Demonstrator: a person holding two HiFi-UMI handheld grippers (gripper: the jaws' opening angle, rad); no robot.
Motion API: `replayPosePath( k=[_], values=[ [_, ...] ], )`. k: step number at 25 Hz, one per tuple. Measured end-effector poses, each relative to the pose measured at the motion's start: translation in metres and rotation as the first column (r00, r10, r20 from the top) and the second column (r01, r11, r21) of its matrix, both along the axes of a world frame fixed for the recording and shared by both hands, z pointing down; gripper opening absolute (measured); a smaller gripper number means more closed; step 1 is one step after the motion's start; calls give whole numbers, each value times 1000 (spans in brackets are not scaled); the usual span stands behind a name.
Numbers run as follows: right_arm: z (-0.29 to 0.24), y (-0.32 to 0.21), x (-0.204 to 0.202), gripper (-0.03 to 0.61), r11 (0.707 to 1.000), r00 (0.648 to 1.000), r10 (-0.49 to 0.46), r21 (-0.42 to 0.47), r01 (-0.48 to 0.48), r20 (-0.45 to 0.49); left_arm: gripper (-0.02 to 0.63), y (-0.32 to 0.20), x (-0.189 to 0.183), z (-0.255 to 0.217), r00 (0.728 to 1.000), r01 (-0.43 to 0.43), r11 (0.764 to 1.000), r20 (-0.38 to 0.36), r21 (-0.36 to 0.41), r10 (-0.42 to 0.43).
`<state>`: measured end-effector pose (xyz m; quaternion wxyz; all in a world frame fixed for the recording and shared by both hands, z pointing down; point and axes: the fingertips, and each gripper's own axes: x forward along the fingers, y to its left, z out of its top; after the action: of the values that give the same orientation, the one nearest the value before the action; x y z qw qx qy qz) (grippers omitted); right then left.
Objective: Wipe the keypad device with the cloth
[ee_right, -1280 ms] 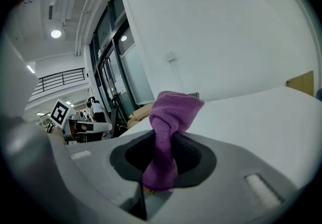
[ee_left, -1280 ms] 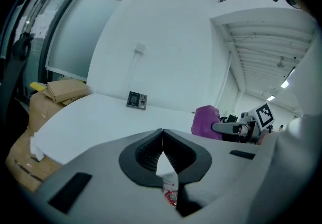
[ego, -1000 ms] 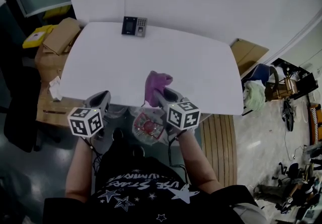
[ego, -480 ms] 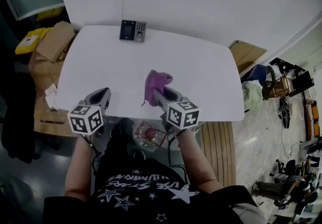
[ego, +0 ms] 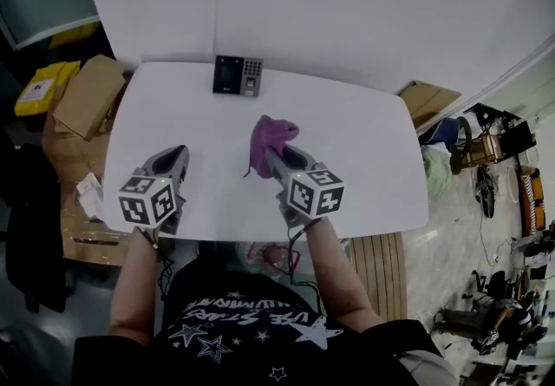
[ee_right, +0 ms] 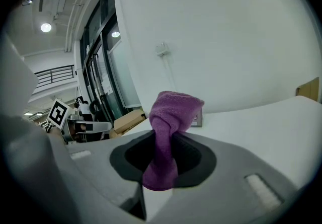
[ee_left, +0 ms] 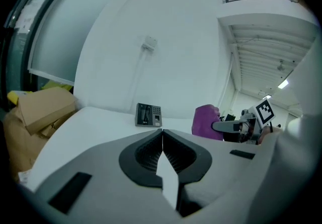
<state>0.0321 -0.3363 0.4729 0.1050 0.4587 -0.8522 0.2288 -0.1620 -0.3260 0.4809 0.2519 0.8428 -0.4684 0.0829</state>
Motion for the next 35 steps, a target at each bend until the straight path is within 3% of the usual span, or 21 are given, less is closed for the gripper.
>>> replayPosePath(
  k=[20, 35],
  values=[
    [4, -171, -62, 92, 999, 998, 34, -16, -35, -47, 9, -183, -42, -9, 997, -76, 997, -35, -2, 76],
    [59, -254, -116, 92, 996, 992, -45, -87, 35, -114, 9, -241, -66, 30, 997, -65, 996, -49, -58, 63]
  ],
)
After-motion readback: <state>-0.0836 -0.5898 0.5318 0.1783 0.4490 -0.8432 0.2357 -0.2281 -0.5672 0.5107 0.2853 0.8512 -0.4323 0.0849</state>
